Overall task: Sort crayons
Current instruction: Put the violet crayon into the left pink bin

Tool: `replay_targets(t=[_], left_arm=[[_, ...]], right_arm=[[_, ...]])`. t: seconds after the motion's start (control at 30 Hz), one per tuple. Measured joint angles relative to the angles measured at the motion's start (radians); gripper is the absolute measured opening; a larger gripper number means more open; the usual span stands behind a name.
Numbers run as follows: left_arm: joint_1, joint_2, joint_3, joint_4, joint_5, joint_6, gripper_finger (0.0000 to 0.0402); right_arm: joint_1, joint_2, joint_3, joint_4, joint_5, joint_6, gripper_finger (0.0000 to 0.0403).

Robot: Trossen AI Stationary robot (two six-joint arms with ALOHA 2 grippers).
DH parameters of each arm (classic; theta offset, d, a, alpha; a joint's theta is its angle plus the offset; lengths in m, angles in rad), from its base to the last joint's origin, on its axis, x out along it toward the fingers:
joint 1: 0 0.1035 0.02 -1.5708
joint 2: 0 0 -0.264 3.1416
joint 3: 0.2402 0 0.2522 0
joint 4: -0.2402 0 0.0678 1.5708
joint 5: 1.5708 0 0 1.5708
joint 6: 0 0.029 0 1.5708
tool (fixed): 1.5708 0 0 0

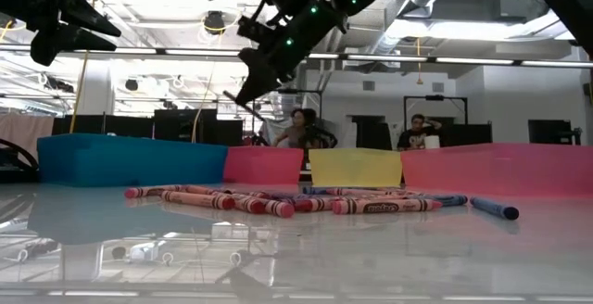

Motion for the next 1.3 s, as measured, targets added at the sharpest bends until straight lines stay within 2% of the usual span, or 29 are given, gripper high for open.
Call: replay_targets(t=[0.33,1.3], left_arm=[[0.000,0.000,0.000,0.000,0.000,0.000,0.0145],[0.000,0.000,0.000,0.001,-0.022,-0.002,0.0145]], right_arm=[[-0.070,-0.001,0.074,0.008,0.026,-0.002,0.0002],[-0.134,0.002,0.075,0.026,0.023,0.025,0.0002]])
